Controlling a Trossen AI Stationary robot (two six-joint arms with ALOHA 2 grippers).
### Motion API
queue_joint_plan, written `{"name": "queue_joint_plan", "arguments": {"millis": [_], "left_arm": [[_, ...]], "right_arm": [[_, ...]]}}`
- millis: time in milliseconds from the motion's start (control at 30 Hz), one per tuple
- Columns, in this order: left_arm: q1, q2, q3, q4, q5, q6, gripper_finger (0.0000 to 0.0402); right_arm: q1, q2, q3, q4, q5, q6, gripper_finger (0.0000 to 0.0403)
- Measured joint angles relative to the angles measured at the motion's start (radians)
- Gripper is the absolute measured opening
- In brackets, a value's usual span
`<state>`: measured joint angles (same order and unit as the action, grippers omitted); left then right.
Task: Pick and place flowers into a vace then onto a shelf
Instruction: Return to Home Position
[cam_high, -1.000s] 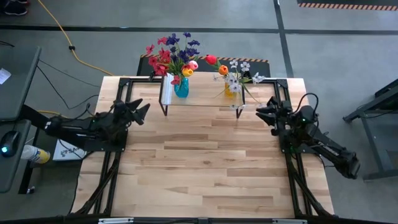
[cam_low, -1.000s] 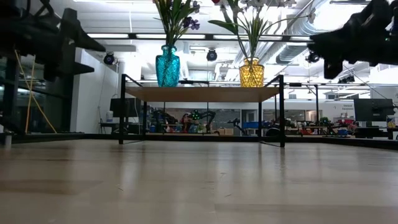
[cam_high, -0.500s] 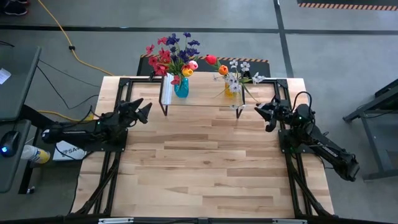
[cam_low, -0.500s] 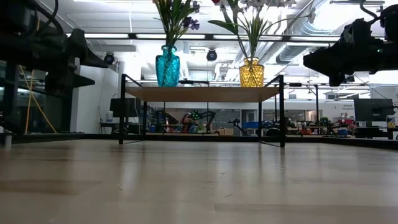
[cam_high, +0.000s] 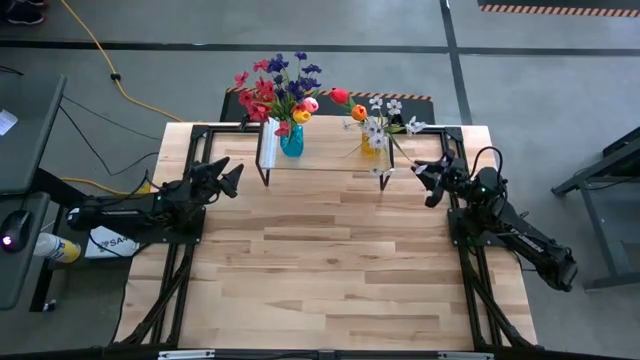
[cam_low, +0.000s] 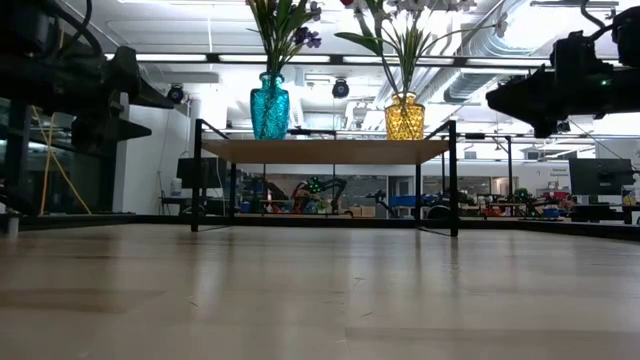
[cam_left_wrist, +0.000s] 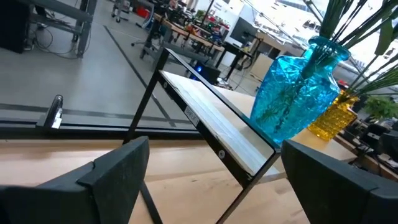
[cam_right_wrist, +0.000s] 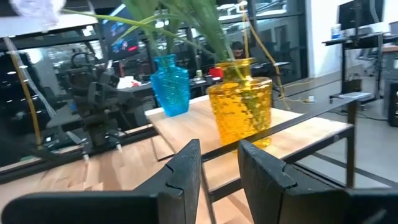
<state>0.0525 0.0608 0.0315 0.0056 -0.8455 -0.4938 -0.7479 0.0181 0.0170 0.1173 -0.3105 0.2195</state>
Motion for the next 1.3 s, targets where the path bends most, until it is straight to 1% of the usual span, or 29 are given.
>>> {"name": "queue_joint_plan", "arguments": {"millis": [133,333,1300], "left_arm": [[0.0,0.0,0.0,0.0,0.002,-0.008,0.0397],[0.0,0.0,0.0,0.0,0.003,-0.008,0.0397],[0.0,0.0,-0.001,0.0,0.006,-0.01,0.0397]], "right_arm": [[0.0,0.0,0.0,0.0,0.036,0.012,0.0099],[0.0,0.0,0.0,-0.009,0.017,0.119,0.0099],[0.001,0.0,0.0,-0.008,0.016,0.113,0.0099]]}}
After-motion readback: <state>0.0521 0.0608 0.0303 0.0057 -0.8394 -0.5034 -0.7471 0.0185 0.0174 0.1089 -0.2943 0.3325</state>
